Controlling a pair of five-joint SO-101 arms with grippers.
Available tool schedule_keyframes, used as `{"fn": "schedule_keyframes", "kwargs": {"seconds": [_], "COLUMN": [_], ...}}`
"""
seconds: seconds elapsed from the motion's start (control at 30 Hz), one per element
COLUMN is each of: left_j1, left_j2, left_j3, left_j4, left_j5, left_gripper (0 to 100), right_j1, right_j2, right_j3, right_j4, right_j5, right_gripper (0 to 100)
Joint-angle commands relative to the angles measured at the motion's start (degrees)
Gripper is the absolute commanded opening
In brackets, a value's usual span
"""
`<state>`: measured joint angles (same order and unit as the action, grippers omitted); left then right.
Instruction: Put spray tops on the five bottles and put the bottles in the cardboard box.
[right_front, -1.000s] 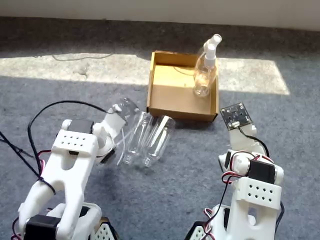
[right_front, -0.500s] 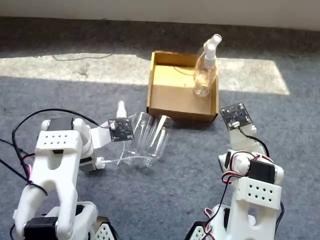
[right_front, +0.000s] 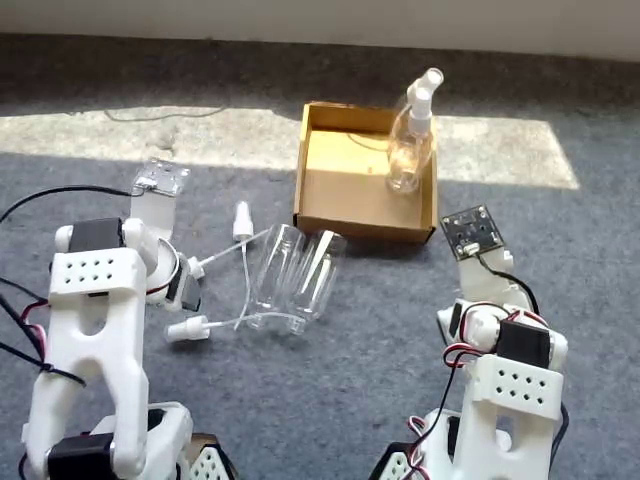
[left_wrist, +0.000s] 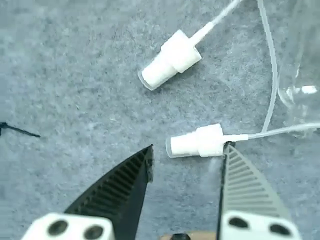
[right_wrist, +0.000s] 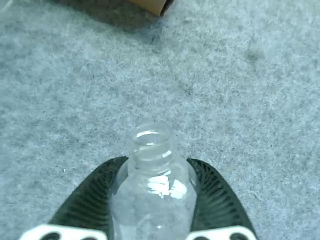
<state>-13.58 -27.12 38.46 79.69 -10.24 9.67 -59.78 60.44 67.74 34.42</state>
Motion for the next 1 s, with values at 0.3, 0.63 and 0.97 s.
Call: {"fn": "schedule_keyframes", "kwargs": {"seconds": [0.3, 0.63, 0.97], "left_j1": [2.6, 4.8, 6.5], "left_j2": [-1.2, -1.1, -1.1], "left_j3": [6.6, 7.7, 15.5], "left_j4": [-6.6, -8.5, -12.7], "left_j5": [10.6, 26.2, 21.4], "left_gripper": [21, 21, 7], "right_j1": [0.0, 0.0, -0.1], "right_j2": [-1.0, -1.0, -1.0], "right_j3": [-0.3, -0.4, -0.4], "right_j4": [0.3, 0.3, 0.3], "right_j5": [-0.3, -0.2, -0.2], "right_gripper": [0.4, 0.4, 0.4]}}
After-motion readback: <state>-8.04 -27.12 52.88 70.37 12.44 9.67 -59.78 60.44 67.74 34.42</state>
